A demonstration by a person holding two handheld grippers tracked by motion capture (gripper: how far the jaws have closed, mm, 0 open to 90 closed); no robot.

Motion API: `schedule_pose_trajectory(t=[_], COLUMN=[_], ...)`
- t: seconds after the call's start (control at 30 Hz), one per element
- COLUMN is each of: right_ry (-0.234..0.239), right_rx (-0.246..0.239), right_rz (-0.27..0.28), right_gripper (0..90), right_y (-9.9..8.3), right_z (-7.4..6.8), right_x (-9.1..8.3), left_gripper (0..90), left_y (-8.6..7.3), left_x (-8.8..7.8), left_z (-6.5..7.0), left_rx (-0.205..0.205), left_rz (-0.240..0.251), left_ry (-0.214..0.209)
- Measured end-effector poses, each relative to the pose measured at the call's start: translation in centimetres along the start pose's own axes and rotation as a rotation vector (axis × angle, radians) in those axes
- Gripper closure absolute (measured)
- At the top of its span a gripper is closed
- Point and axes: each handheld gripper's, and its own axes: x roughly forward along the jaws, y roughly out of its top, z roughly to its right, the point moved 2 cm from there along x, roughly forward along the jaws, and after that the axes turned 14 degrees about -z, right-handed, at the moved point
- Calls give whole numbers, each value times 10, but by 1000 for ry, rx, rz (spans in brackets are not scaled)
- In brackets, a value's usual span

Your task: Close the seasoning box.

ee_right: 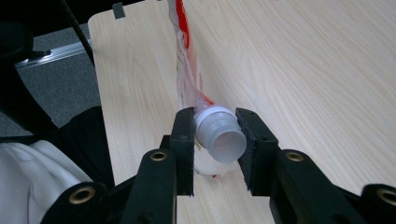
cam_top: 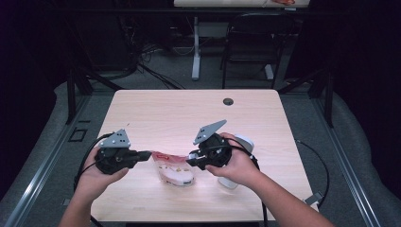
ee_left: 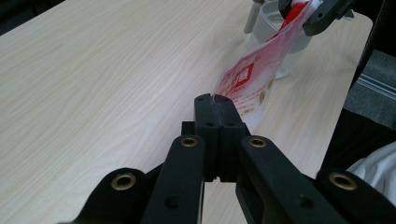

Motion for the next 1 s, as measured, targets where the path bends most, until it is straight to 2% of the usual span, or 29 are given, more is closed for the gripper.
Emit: schedule_pose_trajectory(t=[0.27,0.53,0.7,0.73,0.9,1.0], right_ry=[-17,-2,2,4,-13,-27], right_rx=[2,28,30,30,12,-16], right_rz=[-22,-29,-30,-26,-24,-41], right_gripper=[694,689,662,627,609,607], right_y=[-5,-9,-8,-7,-2,5], right_z=[8,21,22,22,19,15], right_x=[-7,-9,-9,-10,-15,-18], left_gripper=[900,900,883,862,816,795], left_y=[5,8,8,8,8,7], left_x=[5,14,15,15,14,12], left_z=[4,4,3,3,2,1], left_rx=[1,-20,-27,-30,-36,-37], left_rz=[17,76,88,89,92,99], left_ry=[-7,-15,-16,-19,-31,-35])
